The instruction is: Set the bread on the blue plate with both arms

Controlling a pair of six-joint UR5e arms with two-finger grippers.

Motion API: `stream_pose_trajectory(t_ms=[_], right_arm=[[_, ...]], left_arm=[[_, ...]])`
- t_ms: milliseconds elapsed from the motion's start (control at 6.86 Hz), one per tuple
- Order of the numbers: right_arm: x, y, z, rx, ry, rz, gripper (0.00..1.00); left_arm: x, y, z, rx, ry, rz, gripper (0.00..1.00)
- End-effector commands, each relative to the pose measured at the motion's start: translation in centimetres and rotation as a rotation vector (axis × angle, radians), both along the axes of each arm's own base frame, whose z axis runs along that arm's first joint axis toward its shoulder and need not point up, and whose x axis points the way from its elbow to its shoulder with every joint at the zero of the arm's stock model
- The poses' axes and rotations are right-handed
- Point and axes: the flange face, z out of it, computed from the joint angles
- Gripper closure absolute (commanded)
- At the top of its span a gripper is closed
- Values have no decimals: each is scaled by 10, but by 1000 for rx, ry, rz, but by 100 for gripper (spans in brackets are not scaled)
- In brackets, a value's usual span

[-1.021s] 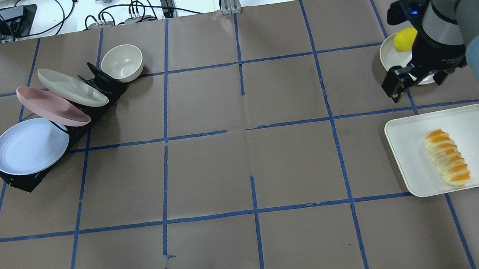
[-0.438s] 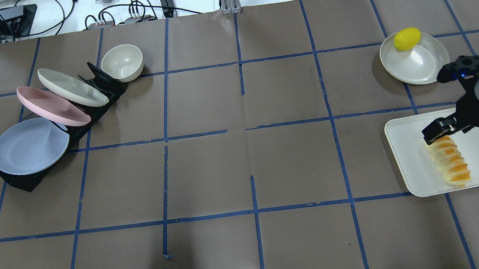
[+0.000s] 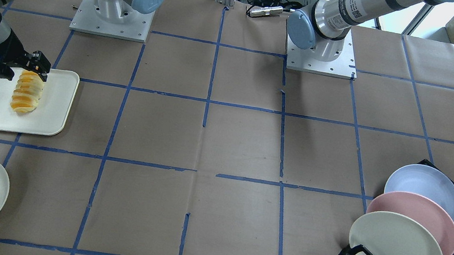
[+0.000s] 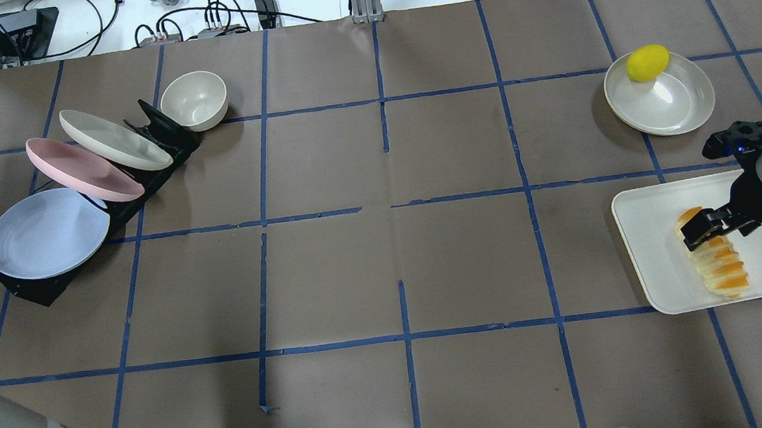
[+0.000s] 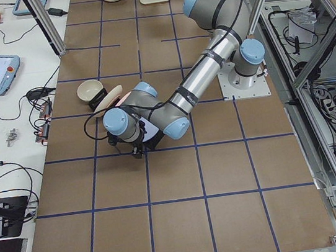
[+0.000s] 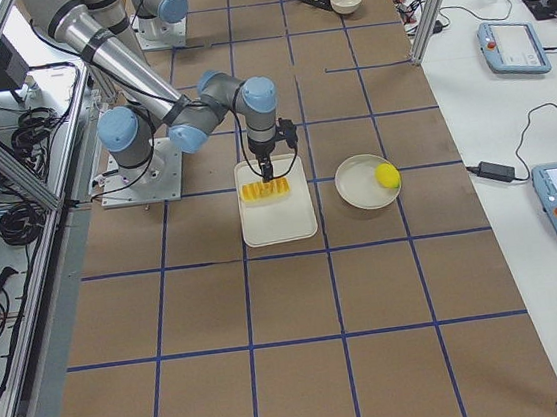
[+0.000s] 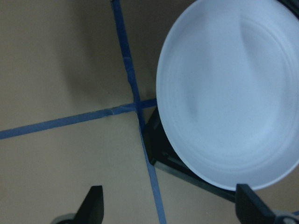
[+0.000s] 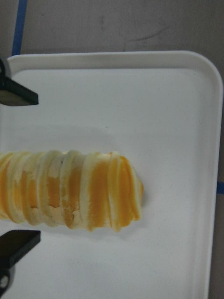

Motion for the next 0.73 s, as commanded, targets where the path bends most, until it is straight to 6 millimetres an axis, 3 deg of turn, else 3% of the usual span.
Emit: stream_pose_trajectory(t_ms=[0, 146, 292, 438, 583], right_arm=[[-15, -4, -23, 18, -5, -20, 6], [-16, -6, -29, 24, -7, -20, 6], [-16, -6, -41, 42, -19, -22, 8], [-17, -6, -48, 56, -29, -20, 9], [-18, -8, -50, 51, -26, -20, 11]], left_arm=[[-18, -21, -30, 17, 33, -17, 4], [-22, -24, -27, 18, 32, -23, 6], [-22, -23, -32, 24, 37, -25, 21], [-22, -23, -33, 25, 38, -29, 40], [-20, -23, -28, 26, 35, -29, 66]])
